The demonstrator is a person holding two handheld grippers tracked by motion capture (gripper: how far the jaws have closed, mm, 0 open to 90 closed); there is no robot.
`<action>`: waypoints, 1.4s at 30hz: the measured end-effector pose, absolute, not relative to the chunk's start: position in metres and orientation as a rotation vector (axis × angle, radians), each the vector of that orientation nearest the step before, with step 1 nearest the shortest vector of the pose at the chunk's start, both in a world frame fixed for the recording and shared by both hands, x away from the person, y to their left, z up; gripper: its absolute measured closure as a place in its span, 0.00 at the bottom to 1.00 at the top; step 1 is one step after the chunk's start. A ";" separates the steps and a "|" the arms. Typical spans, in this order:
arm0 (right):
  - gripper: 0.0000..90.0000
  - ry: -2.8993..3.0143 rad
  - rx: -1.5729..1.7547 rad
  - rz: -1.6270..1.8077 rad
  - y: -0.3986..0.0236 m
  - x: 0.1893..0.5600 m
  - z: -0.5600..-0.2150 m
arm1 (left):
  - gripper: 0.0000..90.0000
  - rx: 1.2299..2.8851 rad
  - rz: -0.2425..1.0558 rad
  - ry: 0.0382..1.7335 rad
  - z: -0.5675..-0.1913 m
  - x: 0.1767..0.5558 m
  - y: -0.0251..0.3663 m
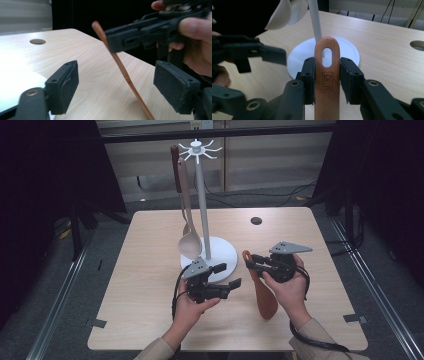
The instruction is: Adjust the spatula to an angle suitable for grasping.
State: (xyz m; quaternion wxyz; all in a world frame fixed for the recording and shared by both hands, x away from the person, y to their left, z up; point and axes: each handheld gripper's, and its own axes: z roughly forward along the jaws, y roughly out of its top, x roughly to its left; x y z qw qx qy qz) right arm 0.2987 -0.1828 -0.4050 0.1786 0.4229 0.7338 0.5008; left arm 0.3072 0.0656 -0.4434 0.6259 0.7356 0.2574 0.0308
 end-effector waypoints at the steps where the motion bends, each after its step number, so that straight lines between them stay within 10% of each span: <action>1: 0.74 2.065 1.190 1.434 -0.182 0.298 -0.403 | 0.26 1.696 0.069 0.589 -0.444 0.307 0.064; 22: 0.74 1.966 1.123 1.526 -0.167 0.282 -0.391 | 0.77 1.675 0.083 0.679 -0.441 0.306 0.034; 40: 0.74 1.899 1.121 1.564 -0.164 0.276 -0.386 | 0.90 1.687 0.102 0.701 -0.436 0.306 0.037; 41: 1.00 1.886 1.114 1.550 -0.164 0.275 -0.386 | 0.90 1.679 0.075 0.714 -0.435 0.307 0.038; 42: 1.00 1.867 1.089 1.599 -0.167 0.274 -0.385 | 0.92 1.667 0.061 0.705 -0.436 0.309 0.040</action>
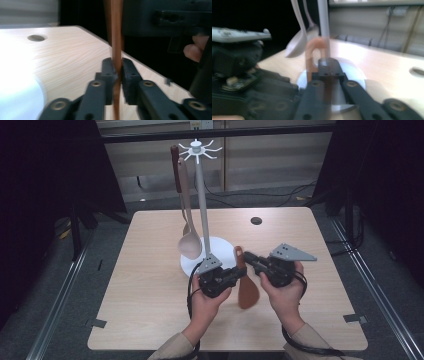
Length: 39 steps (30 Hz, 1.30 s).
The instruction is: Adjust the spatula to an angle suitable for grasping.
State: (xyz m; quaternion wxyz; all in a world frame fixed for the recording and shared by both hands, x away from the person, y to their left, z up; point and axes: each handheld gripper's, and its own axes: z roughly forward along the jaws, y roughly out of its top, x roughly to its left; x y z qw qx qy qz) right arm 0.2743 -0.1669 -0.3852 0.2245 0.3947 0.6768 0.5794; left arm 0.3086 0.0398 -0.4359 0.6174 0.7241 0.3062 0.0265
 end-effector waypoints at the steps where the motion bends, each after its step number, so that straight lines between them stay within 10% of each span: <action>1: 1.00 1.868 1.097 1.609 -0.170 0.276 -0.384 | 0.92 1.679 0.063 0.700 -0.435 0.309 0.040; 20: 0.85 1.841 1.179 1.550 -0.177 0.283 -0.395 | 0.92 1.677 0.046 0.657 -0.419 0.310 0.052; 39: 0.22 1.832 1.332 1.353 -0.185 0.297 -0.413 | 0.92 1.616 0.025 0.634 -0.396 0.320 0.077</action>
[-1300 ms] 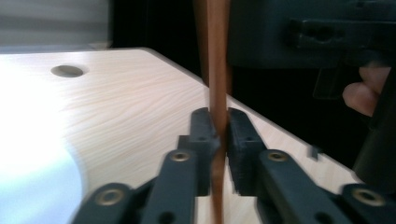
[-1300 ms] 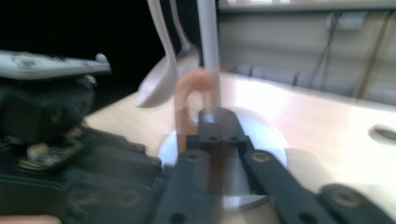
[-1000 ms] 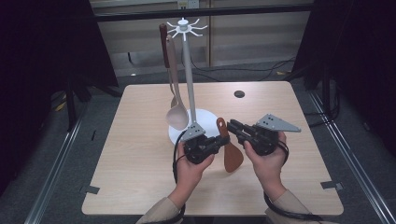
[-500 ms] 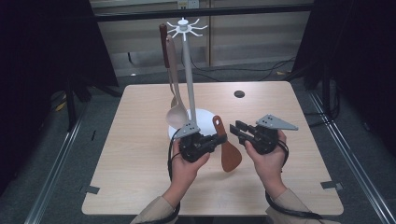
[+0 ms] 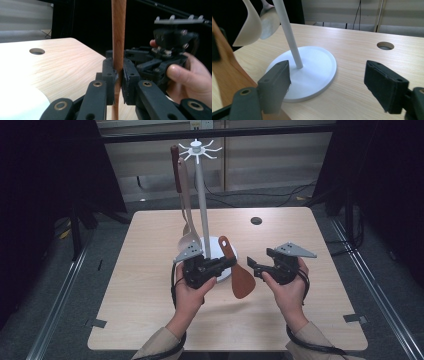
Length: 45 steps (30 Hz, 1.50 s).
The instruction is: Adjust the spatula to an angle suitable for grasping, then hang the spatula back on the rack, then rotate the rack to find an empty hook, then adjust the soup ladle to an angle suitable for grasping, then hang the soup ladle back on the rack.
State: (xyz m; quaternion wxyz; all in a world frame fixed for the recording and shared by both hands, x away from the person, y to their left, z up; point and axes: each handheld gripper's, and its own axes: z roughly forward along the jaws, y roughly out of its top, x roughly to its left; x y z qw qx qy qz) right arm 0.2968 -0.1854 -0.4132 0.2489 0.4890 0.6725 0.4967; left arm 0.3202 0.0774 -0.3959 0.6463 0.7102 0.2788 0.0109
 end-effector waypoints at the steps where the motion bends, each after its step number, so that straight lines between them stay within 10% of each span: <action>1: 0.20 1.838 1.336 1.342 -0.186 0.297 -0.414 | 0.92 1.604 0.025 0.640 -0.394 0.320 0.078; 45: 0.10 1.899 1.332 1.306 -0.197 0.300 -0.423 | 0.92 1.505 0.076 0.526 -0.323 0.343 0.109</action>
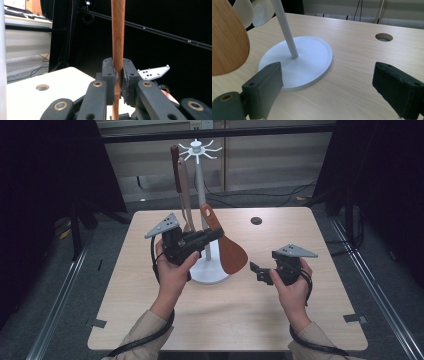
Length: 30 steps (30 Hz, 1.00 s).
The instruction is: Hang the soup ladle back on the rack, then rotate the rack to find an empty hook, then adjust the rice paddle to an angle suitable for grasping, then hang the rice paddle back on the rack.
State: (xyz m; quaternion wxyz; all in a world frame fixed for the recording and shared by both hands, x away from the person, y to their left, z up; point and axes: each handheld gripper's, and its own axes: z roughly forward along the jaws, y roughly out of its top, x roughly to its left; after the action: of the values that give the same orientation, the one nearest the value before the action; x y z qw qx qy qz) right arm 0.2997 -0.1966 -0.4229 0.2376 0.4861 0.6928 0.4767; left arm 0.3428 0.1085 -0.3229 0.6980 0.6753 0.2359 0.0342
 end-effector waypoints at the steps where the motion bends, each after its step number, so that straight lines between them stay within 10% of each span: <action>1: 0.10 1.898 1.333 1.305 -0.197 0.300 -0.423 | 0.92 1.506 0.081 0.523 -0.321 0.344 0.110; 30: 0.10 1.907 1.338 1.311 -0.199 0.299 -0.423 | 0.92 1.460 0.102 0.501 -0.292 0.359 0.111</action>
State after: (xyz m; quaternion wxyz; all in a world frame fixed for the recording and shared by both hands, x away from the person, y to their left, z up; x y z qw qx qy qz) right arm 0.2989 -0.1988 -0.4230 0.2321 0.4869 0.6940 0.4770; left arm 0.3588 0.1111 -0.2920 0.7155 0.6595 0.2260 0.0462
